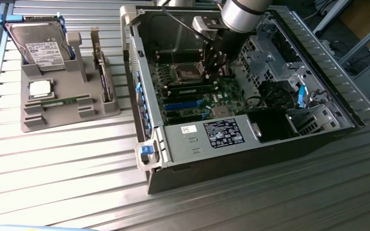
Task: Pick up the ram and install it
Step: 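Press down the ram until it locks into place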
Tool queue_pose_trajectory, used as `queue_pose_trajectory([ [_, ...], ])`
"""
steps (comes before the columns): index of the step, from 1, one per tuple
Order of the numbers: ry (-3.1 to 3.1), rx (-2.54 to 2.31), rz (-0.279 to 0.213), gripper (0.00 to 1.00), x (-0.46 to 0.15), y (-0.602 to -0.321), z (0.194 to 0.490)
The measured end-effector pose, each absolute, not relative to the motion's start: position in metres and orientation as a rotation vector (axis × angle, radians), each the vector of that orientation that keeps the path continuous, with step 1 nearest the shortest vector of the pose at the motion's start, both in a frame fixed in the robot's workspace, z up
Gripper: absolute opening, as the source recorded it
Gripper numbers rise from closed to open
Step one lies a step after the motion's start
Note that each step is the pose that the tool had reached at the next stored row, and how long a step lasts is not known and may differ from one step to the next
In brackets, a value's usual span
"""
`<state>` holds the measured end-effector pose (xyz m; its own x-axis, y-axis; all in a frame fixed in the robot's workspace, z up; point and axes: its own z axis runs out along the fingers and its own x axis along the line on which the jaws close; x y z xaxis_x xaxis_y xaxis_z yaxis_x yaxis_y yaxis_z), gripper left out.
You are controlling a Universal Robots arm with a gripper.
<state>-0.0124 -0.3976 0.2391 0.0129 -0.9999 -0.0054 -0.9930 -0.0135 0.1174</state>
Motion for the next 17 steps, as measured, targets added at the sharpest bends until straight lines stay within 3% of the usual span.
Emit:
queue_pose_trajectory([
  [6,-2.150,2.180,-0.139,0.11,0.014,-0.398,0.245],
  [17,-2.150,2.180,-0.139,0.11,0.051,-0.398,0.287],
])
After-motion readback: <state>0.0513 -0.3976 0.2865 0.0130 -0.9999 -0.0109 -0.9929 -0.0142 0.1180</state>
